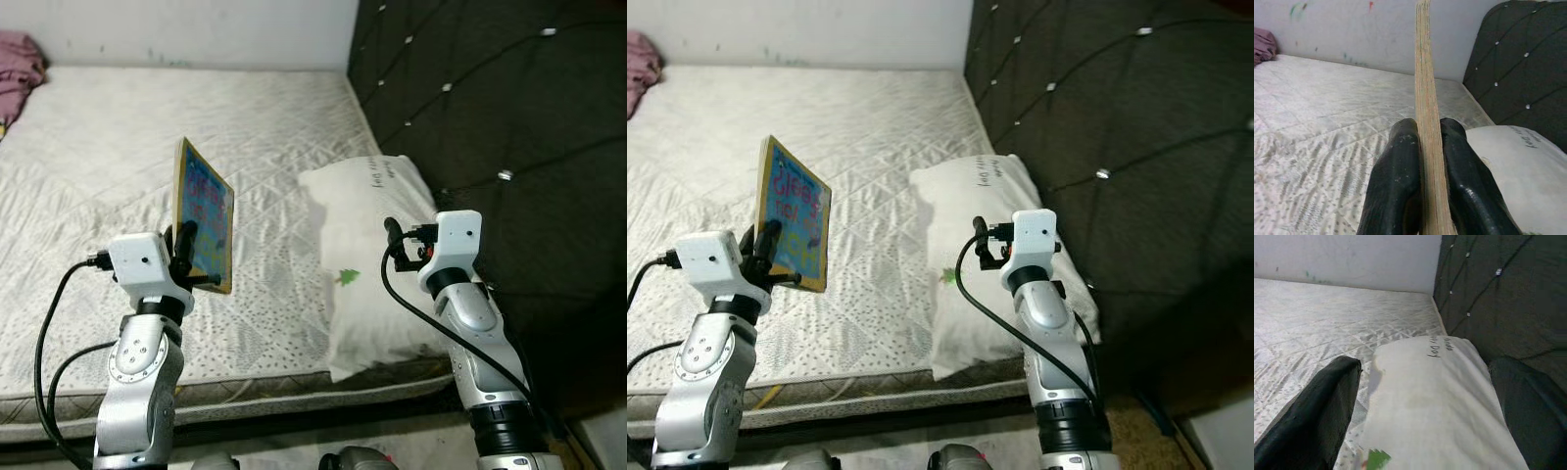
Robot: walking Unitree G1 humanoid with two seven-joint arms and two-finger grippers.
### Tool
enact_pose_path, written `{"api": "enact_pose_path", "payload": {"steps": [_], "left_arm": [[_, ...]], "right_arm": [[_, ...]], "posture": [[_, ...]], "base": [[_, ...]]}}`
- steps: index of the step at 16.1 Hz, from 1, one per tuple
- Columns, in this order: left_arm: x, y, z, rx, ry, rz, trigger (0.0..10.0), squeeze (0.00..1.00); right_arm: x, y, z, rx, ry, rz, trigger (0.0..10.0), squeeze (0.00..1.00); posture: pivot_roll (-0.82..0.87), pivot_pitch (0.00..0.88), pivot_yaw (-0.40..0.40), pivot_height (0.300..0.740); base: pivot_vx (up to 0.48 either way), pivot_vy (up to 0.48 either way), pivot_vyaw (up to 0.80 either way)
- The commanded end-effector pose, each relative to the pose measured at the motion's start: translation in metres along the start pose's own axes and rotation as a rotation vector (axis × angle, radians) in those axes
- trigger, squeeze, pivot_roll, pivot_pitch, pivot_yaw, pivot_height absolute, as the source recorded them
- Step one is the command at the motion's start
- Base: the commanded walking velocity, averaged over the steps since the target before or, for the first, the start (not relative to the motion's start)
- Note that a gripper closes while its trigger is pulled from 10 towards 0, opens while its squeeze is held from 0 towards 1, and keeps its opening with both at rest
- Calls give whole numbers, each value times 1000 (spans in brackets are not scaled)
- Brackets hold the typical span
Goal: Clean up the room
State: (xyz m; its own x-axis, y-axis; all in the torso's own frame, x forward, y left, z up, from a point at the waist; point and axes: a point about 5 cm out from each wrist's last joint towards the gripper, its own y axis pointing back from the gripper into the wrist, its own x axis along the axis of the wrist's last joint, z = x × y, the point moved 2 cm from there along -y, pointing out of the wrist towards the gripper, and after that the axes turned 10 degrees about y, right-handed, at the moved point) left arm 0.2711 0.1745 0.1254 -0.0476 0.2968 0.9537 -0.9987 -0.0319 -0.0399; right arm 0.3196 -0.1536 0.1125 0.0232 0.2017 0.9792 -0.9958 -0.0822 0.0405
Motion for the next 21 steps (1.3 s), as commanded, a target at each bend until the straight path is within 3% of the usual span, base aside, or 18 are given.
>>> {"api": "enact_pose_path", "payload": {"steps": [1, 5, 17, 21], "left_arm": [[7, -1, 2, -15, 1, 29, 10000, 0], [8, -1, 3, -12, 0, 35, 10000, 0], [11, -2, 7, -25, 34, 52, 10000, 0], [14, -4, 6, -28, 35, 57, 10000, 0]], "right_arm": [[7, 1, 3, -12, 2, 28, 10000, 0], [7, 2, 2, -7, -2, 28, 10000, 0], [5, 2, 1, 11, 15, 15, 10000, 0], [6, 0, 0, 15, 18, 18, 10000, 0]], "posture": [[-62, 12, -59, 727], [-62, 16, -58, 677], [-64, 26, -70, 677], [-64, 40, -70, 677]], "base": [[0, 0, 0], [0, 0, 0], [0, 0, 0], [254, 0, 0]]}}
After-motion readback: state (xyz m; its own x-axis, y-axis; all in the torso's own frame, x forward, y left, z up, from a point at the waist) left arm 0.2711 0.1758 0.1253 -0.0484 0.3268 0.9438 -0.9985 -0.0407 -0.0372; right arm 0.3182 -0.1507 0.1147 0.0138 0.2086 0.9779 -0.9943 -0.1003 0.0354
